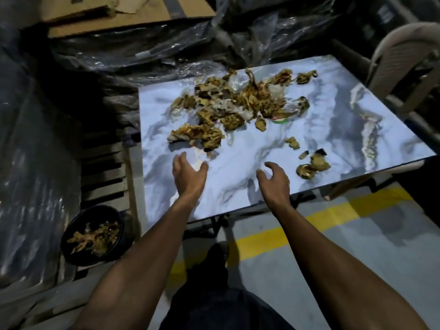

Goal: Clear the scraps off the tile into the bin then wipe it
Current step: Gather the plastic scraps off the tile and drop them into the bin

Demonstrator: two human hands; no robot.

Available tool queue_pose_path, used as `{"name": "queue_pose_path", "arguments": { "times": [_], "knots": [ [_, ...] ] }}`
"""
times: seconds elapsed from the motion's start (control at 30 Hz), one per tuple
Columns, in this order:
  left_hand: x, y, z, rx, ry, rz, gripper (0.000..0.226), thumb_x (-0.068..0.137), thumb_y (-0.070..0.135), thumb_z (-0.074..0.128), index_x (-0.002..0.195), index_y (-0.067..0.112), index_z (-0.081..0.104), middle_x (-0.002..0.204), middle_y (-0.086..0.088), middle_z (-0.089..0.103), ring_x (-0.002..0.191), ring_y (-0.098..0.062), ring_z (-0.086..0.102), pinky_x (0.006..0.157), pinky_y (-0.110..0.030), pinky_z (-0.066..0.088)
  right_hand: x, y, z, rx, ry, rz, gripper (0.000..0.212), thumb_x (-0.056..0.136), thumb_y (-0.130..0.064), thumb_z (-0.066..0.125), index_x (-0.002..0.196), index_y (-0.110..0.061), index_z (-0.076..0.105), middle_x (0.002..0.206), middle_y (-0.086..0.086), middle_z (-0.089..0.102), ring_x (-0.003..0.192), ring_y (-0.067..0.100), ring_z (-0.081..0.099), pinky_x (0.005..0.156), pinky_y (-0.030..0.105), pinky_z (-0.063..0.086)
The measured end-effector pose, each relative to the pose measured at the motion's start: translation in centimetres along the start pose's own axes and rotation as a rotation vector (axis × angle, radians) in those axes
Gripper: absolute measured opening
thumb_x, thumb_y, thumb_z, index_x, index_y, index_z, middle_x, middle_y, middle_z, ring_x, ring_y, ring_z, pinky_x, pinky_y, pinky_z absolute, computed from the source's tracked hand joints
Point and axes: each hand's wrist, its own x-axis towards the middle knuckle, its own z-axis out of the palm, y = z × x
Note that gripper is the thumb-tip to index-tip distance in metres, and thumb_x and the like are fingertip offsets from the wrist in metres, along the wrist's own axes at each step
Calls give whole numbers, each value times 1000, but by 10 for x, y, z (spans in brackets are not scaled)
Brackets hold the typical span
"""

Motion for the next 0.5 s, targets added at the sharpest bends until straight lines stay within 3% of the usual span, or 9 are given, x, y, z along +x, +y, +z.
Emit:
{"name": "queue_pose_path", "arguments": {
  "times": [0.1,0.23,0.37,0.5],
  "knots": [
    [36,0,7,17,90,-13,95,83,49,68,154,20,13,163,-4,4,150,-23,5,117,-41,19,37,13,-16,-130,189,28,54,93,-38,59,138,-10,50,148,13,43,138,30,37,111,46,34],
    [85,4,16,61,106,35,105,79,59,68,155,24,5,163,-4,-4,150,-21,-6,119,-44,8,82,29,-41,-293,394,78,69,84,-48,57,140,-9,47,154,17,33,143,31,28,115,47,25],
    [119,8,25,106,83,7,108,76,63,67,155,24,5,164,-5,0,151,-21,-4,120,-46,5,114,46,-51,-334,427,204,69,88,-43,61,146,-13,38,159,17,21,147,32,17,117,49,18],
    [135,14,39,189,14,62,96,80,60,64,154,20,18,163,-4,10,151,-21,-1,121,-45,1,140,52,-37,-331,398,228,68,90,-44,56,145,-9,38,153,20,32,143,35,25,116,48,20]
  ]
}}
